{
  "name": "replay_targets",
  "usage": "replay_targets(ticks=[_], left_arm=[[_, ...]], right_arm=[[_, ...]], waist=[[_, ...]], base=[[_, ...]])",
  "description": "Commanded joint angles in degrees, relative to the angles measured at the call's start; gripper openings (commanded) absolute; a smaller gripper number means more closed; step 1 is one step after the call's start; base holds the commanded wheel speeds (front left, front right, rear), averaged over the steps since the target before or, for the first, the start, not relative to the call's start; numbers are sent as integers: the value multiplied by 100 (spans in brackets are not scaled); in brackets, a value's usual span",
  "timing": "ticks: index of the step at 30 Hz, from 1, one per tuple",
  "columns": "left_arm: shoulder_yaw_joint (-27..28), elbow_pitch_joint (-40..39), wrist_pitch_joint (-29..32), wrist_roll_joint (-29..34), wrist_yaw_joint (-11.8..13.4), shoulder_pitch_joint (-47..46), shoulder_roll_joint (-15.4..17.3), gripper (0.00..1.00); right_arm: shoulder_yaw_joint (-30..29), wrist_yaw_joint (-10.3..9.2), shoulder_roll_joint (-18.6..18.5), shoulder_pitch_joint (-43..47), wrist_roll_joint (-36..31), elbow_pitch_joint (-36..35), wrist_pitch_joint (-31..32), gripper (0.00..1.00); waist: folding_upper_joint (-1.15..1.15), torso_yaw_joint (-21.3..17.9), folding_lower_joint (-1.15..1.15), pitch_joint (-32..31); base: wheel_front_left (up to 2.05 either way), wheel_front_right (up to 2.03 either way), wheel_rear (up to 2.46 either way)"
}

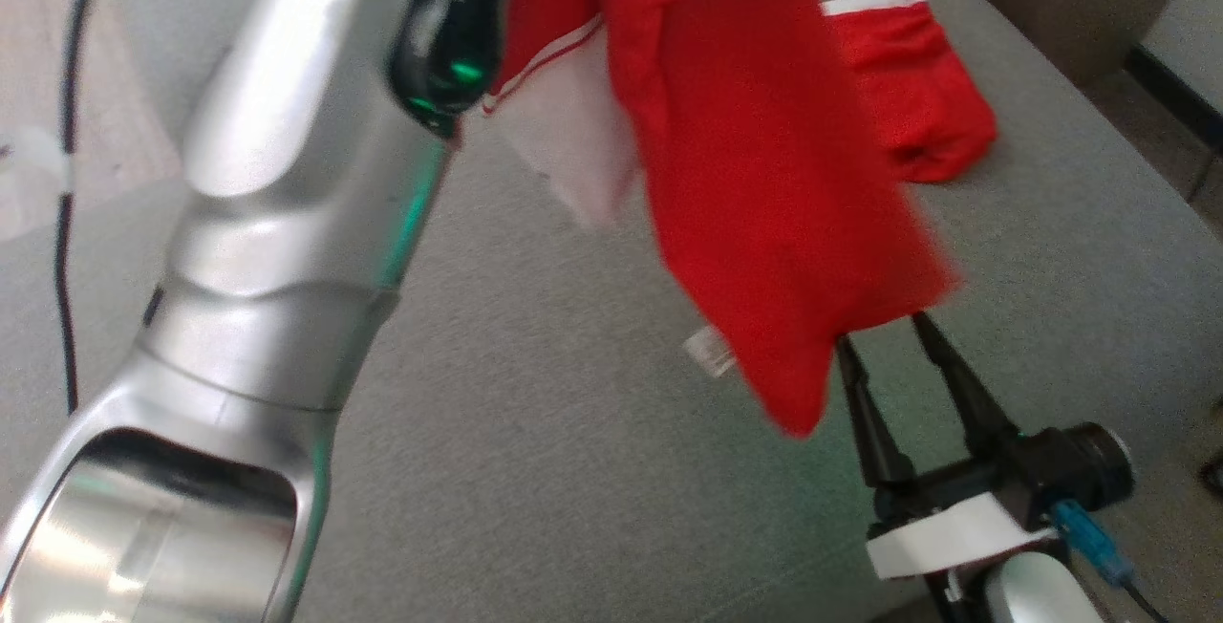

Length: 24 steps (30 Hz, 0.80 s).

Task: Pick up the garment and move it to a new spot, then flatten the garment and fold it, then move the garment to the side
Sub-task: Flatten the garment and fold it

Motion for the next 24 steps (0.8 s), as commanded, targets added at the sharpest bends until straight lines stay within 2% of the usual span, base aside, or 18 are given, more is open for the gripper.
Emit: replay_targets(ticks=[1, 5, 10, 12, 13, 14, 16, 20, 22, 24], left_arm=[[354, -74, -22, -14, 28, 40, 189, 0], [640, 134, -22, 111, 77, 838, 335, 0], [765, 618, -22, 19, 127, 2493, 603, 0], [867, 631, -22, 319, 217, 2982, 785, 0], [1043, 577, -22, 456, 299, 3205, 800, 14], [1235, 499, -22, 625, 386, 3411, 799, 100], [1568, 274, -22, 1015, 504, 3757, 705, 100], [2067, -280, -22, 1729, 585, 4358, 386, 100], [2114, -588, -22, 2189, 703, 4664, 284, 100], [2001, -811, -22, 2449, 712, 4979, 218, 100]], right_arm=[[51, 40, 28, -42, -80, -228, -37, 100], [-117, 40, 38, 55, -201, -309, -37, 100], [-324, 40, 44, 18, -228, -450, -37, 100], [-459, 40, 45, -26, -57, -593, -37, 100], [-462, 40, 45, -38, -19, -619, -37, 100], [-449, 40, 45, -56, 7, -638, -37, 100], [-416, 40, 45, -84, 15, -636, -37, 100], [-408, 40, 46, -80, 52, -639, -37, 100], [-399, 40, 46, -49, 25, -630, -37, 100], [-368, 40, 46, -15, 25, -614, -37, 100]], waist=[[0, 187, 1, -2], [0, 616, 1, 18], [0, 1003, 1, 148], [0, 1146, 1, 239], [0, 1209, 1, 276], [0, 1247, 1, 306], [0, 1314, 1, 357], [0, 1414, 1, 386], [0, 1451, 1, 394], [0, 1481, 1, 399]], base=[[0, 0, 0], [0, 0, 0], [0, 0, 0], [0, 0, 0], [0, 0, 0], [0, 0, 0], [0, 0, 0], [0, 0, 0], [0, 0, 0], [0, 0, 0]])
